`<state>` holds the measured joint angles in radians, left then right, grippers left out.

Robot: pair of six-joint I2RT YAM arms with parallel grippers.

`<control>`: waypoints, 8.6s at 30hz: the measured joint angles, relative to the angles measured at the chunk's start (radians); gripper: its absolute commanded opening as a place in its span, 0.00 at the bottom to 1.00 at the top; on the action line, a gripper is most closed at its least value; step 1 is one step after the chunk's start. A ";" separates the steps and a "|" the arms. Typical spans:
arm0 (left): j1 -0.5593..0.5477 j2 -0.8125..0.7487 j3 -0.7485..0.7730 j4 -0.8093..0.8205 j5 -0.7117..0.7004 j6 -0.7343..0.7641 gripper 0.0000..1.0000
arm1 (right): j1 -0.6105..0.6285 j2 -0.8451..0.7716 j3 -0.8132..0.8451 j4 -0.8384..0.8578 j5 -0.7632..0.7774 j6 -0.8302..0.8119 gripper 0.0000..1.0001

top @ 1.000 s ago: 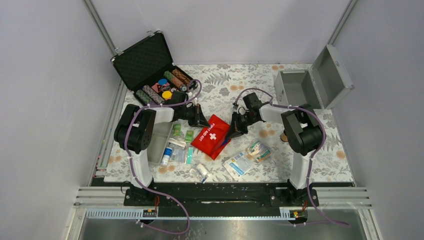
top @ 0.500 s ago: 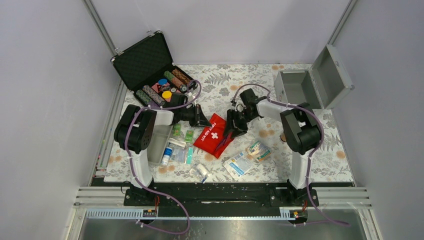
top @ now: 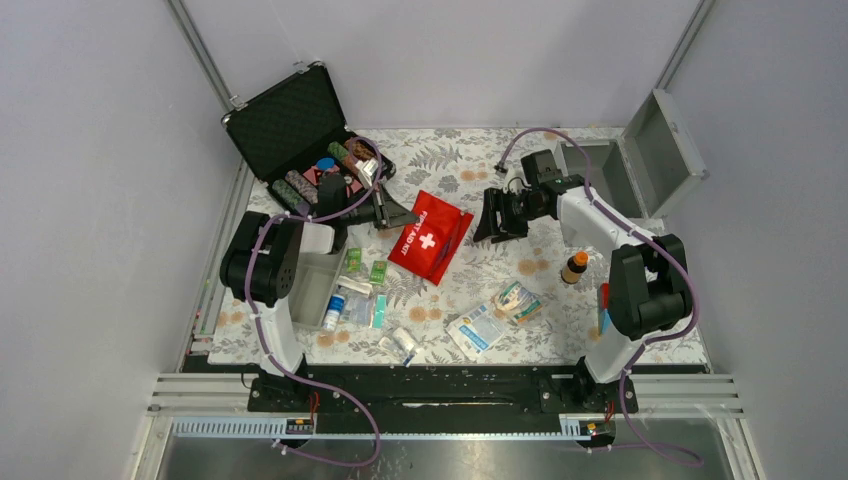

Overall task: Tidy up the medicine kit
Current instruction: Pick up the medicine pouch from the center of the board, then zip the medicine pouch.

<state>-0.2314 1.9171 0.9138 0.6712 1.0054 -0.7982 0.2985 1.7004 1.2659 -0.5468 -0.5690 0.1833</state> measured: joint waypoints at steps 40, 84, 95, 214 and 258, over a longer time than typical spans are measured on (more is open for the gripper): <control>0.024 0.051 -0.027 0.658 0.058 -0.595 0.00 | 0.018 0.150 -0.376 1.601 -0.614 0.894 0.80; -0.071 -0.531 0.442 -1.231 -0.094 1.198 0.98 | 0.187 -0.196 -0.148 0.234 -0.304 -0.384 0.00; -0.213 -0.334 0.470 -1.348 -0.043 1.229 0.74 | 0.227 -0.095 0.114 0.025 -0.279 -0.528 0.00; -0.066 -0.090 1.077 -1.942 0.164 1.310 0.00 | 0.148 0.296 1.127 -0.536 -0.388 -0.414 0.75; -0.122 -0.341 0.664 -1.315 -0.026 0.924 0.00 | 0.198 0.344 1.077 -0.285 -0.366 0.114 0.51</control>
<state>-0.3534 1.5757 1.5780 -0.6437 0.9791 0.1261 0.4961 2.0445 2.3432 -0.8314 -0.9352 0.2970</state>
